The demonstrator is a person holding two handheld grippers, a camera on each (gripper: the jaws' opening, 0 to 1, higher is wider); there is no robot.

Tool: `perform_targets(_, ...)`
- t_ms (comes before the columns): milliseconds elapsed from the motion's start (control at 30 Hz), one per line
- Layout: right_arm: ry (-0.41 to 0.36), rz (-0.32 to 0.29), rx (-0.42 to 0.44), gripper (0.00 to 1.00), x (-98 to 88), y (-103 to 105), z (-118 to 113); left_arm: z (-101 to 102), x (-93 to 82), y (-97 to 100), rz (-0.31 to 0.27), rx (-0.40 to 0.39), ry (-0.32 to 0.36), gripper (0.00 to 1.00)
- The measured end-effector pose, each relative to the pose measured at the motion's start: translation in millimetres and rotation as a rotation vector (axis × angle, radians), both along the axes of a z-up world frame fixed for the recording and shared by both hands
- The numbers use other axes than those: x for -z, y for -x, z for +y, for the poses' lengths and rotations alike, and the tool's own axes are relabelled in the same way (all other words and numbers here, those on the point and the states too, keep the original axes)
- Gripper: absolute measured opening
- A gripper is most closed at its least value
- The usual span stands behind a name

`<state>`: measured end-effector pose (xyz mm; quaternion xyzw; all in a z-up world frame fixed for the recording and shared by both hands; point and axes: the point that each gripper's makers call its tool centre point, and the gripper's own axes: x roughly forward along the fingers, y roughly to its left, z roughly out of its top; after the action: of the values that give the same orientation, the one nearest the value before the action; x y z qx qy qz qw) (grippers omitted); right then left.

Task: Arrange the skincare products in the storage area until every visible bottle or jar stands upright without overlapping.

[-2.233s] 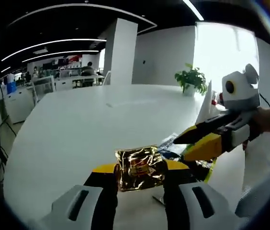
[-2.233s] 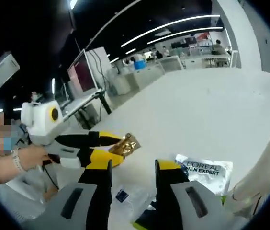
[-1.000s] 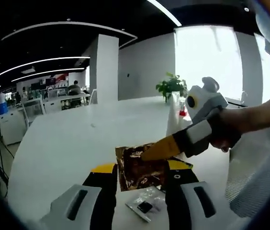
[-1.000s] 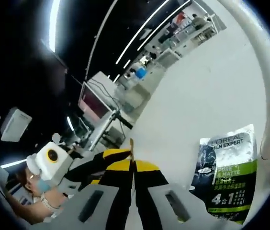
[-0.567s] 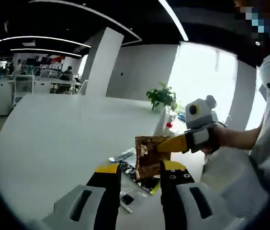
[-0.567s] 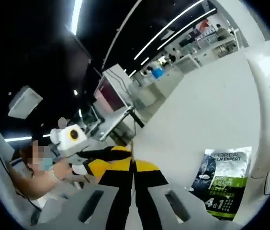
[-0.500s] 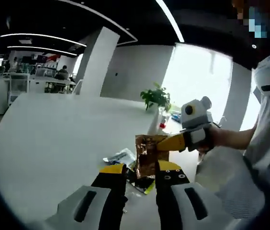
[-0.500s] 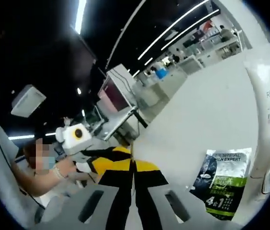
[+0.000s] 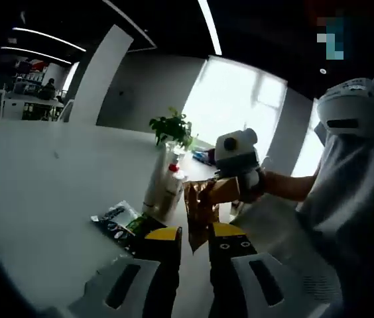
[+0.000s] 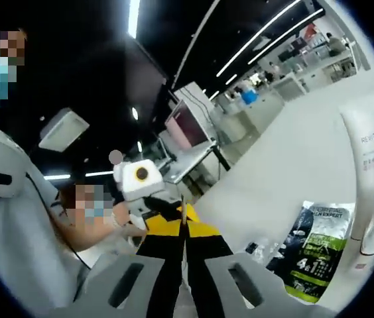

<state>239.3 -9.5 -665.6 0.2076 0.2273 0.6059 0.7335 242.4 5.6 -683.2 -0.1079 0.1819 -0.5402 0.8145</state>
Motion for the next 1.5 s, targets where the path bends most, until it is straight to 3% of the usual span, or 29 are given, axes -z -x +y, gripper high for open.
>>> perform_targets(100, -0.021, 0.013, -0.006, 0.01, -0.6, 2, -6, -1, -0.5, 3.8, 0.015, 0.018, 0.002, 0.13)
perform_targets(167, -0.021, 0.019, -0.005, 0.01, 0.6, 0, -10, -2, -1.5, 5.7, 0.014, 0.025, 0.006, 0.05)
perform_targets(367, -0.044, 0.033, -0.027, 0.01, -2.3, 4, -9, -5, -3.7, 10.5, 0.054, 0.038, 0.043, 0.05)
perform_targets(500, -0.027, 0.007, -0.038, 0.01, -0.1, 5, -7, -5, -0.6, 11.7, 0.062, 0.041, 0.033, 0.05)
perform_targets(633, -0.004, -0.004, -0.014, 0.01, 3.4, 1, -6, -3, -2.8, 14.4, 0.108, 0.047, 0.064, 0.02)
perform_targets(800, 0.014, -0.023, -0.003, 0.01, 6.1, -5, -6, -3, -3.4, 16.7, 0.122, 0.033, 0.083, 0.0)
perform_targets(900, 0.006, -0.024, 0.005, 0.01, 6.2, -7, -5, -2, -9.0, 17.5, 0.126, 0.035, 0.14, 0.0)
perform_targets(967, -0.063, 0.037, -0.006, 0.01, -2.9, -5, -4, -1, -15.2, 18.4, 0.135, 0.032, 0.182, 0.0)
perform_targets(1033, -0.046, 0.008, -0.001, 0.01, -1.9, -6, -4, 0, -18.8, 19.2, 0.136, 0.036, 0.207, 0.0)
perform_targets(1167, 0.007, -0.009, 0.017, 0.03, 5.1, -8, -1, 2, -11.6, 17.9, 0.134, 0.025, 0.172, 0.0)
perform_targets(1233, 0.016, -0.005, 0.042, 0.03, 7.2, -13, -1, 9, -2.7, 11.7, 0.149, -0.018, 0.146, 0.0)
perform_targets(1333, -0.012, 0.026, 0.057, 0.02, 3.5, -17, 0, 16, -5.0, 9.7, 0.154, -0.036, 0.183, 0.0)
perform_targets(1433, 0.025, -0.03, 0.063, 0.01, 5.1, -19, 4, 19, -2.1, 8.2, 0.155, -0.05, 0.166, 0.0)
perform_targets(1500, 0.003, -0.004, 0.085, 0.02, 4.1, -23, 5, 21, -1.3, 6.6, 0.161, -0.061, 0.168, 0.0)
